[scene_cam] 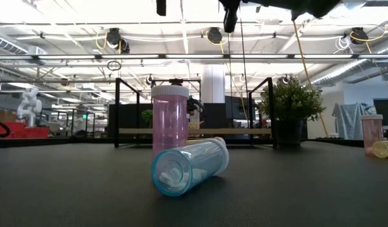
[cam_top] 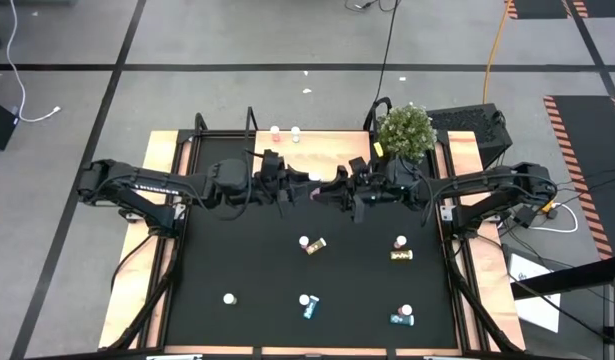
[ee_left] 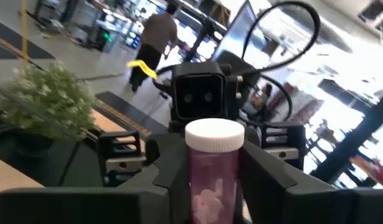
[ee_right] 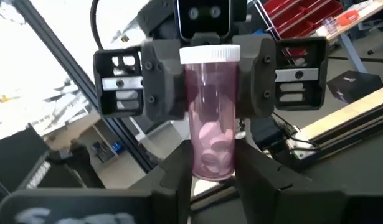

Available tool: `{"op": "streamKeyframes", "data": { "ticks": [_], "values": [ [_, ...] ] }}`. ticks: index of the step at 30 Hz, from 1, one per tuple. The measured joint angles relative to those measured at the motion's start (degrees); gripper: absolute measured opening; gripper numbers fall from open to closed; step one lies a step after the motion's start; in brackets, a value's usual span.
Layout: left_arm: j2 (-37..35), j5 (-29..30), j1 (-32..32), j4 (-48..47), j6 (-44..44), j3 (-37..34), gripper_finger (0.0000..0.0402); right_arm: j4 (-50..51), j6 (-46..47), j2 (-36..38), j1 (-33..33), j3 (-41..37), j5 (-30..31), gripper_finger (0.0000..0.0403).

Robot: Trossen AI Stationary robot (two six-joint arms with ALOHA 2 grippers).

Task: Pick and place medicine bottles onto shelf by color
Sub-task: Put the top left pink pill bottle on the shelf

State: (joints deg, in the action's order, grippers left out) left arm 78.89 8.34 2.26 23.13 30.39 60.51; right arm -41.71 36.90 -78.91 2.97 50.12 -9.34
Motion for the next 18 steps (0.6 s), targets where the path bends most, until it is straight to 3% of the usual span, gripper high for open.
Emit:
{"op": "streamKeyframes", "data": {
  "ticks": [6, 12, 18],
  "values": [
    [-1.3, -2.9, -0.3, -4.2, -2.1, 0.0, 0.0215, 2.4, -3.3, -0.1, -1.6, 0.0, 0.3, 0.0098],
    [-3.1, -9.4, -1.6, -7.1, -1.4, 1.6, 0.0305, 14.3, -7.6, 3.1, -3.2, -0.1, 1.0, 0.0097],
    [-1.2, -12.1, -2.3, -38.6, -8.1, 15.0, 0.0349, 27.6, -14.0, 8.3, -4.0, 0.0, 2.1, 0.0097]
  ]
}}
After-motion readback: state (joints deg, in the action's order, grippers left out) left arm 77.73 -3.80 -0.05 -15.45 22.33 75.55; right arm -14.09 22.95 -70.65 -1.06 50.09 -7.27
